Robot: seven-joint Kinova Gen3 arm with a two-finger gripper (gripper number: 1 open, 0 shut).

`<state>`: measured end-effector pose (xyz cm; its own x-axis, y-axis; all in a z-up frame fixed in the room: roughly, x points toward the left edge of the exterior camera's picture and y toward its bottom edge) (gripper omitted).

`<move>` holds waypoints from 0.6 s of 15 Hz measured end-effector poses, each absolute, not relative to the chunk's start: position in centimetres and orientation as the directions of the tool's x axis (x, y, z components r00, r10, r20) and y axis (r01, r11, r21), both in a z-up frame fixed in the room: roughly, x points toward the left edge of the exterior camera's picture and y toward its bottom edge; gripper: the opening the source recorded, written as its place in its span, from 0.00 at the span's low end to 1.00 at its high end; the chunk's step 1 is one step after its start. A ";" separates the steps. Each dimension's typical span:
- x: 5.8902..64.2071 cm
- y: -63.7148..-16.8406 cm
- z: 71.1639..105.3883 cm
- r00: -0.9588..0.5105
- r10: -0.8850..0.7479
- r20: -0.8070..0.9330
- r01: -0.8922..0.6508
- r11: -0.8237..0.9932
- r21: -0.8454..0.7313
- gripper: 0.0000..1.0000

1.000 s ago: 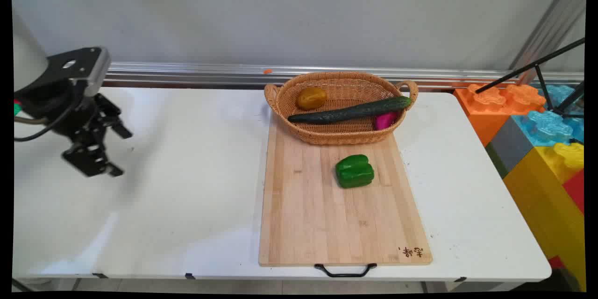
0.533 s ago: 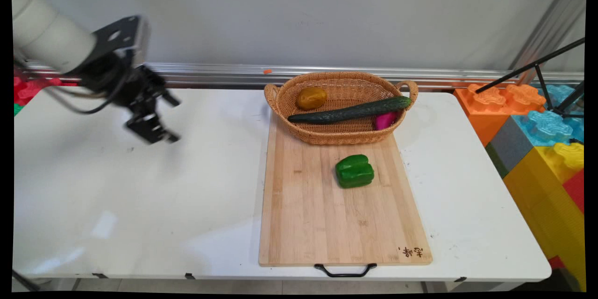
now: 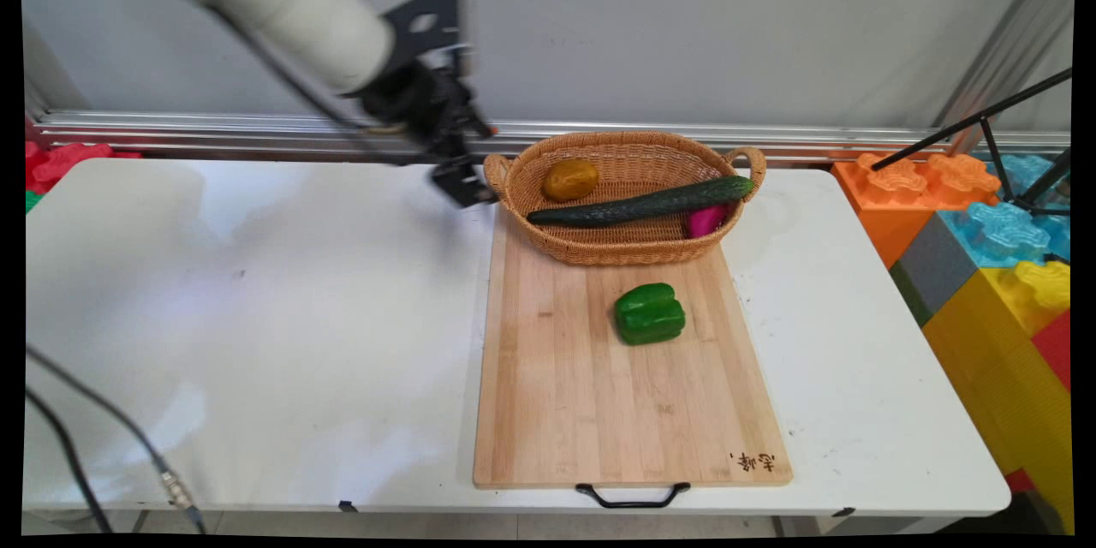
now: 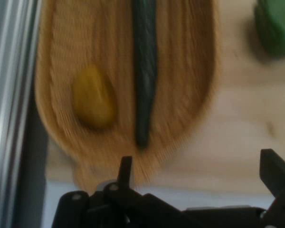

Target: Pick up the cucumber from the vegetable basket

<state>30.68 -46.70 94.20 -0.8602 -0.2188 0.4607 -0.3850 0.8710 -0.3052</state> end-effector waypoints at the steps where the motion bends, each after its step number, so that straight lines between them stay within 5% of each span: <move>1: 29.1 -48.1 93.9 -0.861 -0.206 0.464 -0.379 0.869 -0.318 1.00; 9: 19.4 -58.9 87.2 -0.859 -0.184 0.477 -0.377 0.859 -0.348 1.00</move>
